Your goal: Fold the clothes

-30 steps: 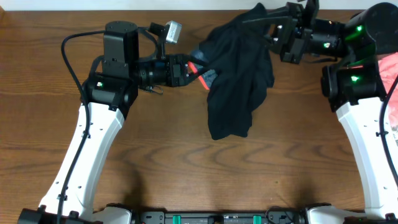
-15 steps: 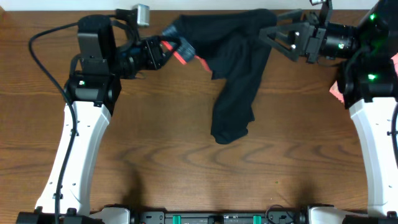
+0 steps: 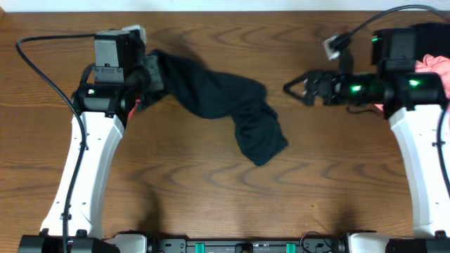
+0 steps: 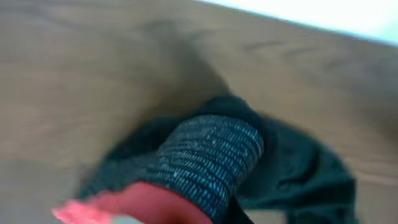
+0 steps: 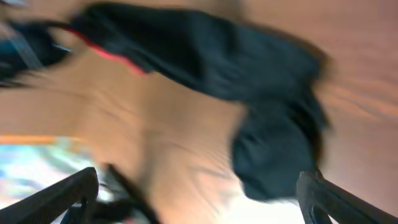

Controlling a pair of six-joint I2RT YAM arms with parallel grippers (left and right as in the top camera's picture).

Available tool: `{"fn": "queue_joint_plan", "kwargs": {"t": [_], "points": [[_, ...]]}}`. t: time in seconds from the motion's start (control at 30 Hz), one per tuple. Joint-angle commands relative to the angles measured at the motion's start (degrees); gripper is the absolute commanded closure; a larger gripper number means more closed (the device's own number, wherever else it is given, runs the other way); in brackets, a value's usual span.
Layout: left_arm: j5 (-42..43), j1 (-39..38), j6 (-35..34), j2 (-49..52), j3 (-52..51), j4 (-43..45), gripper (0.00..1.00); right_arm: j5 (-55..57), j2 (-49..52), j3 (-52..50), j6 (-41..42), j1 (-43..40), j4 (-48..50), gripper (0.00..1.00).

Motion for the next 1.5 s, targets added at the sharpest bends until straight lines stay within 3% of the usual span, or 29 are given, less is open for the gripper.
{"fn": "queue_joint_plan", "kwargs": {"t": [0.0,0.2,0.33,0.47,0.6,0.77,0.97,1.37,1.47], "points": [[-5.7,1.31,2.58,0.24,0.04,-2.01,0.94,12.28,2.03,0.07,-7.37,4.68,-2.21,0.01],[-6.73,3.41,2.54,0.33,0.04,-5.29,0.94,23.96,7.93,-0.02,-5.6,10.6,-4.61,0.01],[-6.75,3.89,2.54,0.33,0.04,-5.79,0.94,25.73,13.73,-0.04,-5.38,11.93,-4.59,0.01],[-6.73,3.87,2.54,0.33,0.04,-5.84,0.94,25.7,20.2,-0.04,-3.67,12.94,-4.83,0.11],[-6.78,4.07,2.54,0.33,0.04,-5.38,0.94,25.75,25.42,-0.04,-1.09,15.47,-4.96,0.34],[-6.73,5.81,2.1,0.33,0.04,-4.98,0.94,28.92,27.65,-0.04,4.9,19.17,-4.52,0.33],[-6.49,6.67,2.05,0.33,0.04,-5.2,0.94,36.68,28.65,-0.15,10.51,21.77,-3.82,0.22],[-6.49,6.64,1.88,0.33,0.04,-5.4,0.94,38.53,29.14,-7.89,10.69,22.38,5.44,0.21],[-6.49,6.64,1.86,0.33,0.04,-5.4,0.94,38.25,29.14,-10.47,10.69,22.45,7.85,0.24]]}}
